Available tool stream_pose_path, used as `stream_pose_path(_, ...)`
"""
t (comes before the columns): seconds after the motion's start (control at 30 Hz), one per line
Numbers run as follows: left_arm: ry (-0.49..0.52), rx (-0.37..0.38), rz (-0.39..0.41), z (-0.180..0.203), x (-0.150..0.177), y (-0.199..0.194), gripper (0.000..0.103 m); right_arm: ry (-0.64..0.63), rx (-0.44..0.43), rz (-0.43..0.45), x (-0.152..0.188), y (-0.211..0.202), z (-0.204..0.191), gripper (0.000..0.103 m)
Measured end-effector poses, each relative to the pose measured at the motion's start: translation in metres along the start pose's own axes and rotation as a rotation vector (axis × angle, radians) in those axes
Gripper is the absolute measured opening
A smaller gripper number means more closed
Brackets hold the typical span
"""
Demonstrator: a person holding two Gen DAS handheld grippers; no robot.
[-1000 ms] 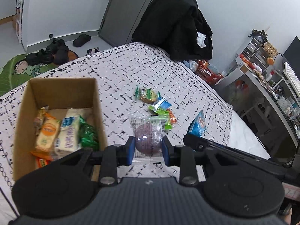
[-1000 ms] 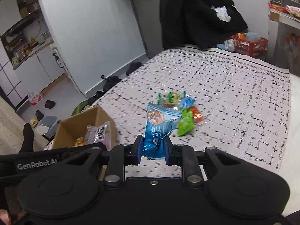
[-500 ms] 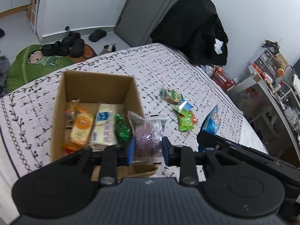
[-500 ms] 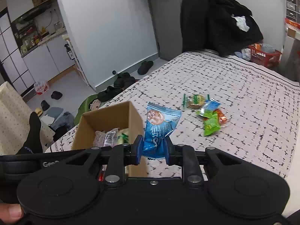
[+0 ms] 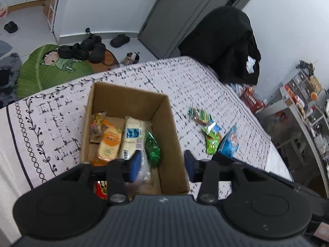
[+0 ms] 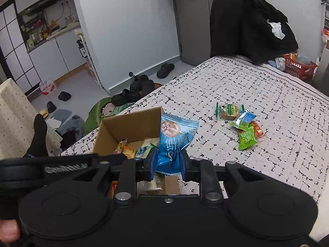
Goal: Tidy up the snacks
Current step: 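Carry the purple snack and blue packet in both tools over the box, then open left tool to drop the purple snack while right tool releases the blue packet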
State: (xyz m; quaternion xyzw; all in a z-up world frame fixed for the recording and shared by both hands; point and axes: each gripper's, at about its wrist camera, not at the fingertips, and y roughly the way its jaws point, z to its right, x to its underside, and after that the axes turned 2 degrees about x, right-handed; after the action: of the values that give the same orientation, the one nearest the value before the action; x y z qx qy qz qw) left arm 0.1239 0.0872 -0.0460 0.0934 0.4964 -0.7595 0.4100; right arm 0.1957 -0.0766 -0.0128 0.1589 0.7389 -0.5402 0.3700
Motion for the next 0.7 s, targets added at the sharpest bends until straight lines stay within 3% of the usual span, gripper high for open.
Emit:
stream_pose_path(0.03, -0.006, -0.002, 0.013, -0.002, -0.001, -0.002, 0.057, 0.005, 0.0, -0.002, 0.0, 0.0, -0.001, 0.023)
stream_pose_path(0.27, -0.042, 0.008, 0.014, -0.014, -0.009, -0.007, 0.064, 0.058, -0.031, -0.022, -0.002, 0.006, -0.002, 0.023)
stream_pose_path(0.4, -0.078, 0.001, 0.042, -0.023, -0.015, -0.014, 0.079, 0.075, -0.091, -0.047, -0.002, 0.012, -0.006, 0.025)
stream_pose_path(0.53, -0.086, -0.008, 0.033, -0.026, -0.018, -0.01, 0.082, 0.098, -0.16, -0.085, -0.001, 0.018, -0.009, 0.044)
stream_pose_path(0.7, -0.068, -0.019, 0.011, -0.02, -0.015, -0.001, 0.082, 0.127, -0.14, -0.082, 0.002, 0.016, 0.009, 0.046)
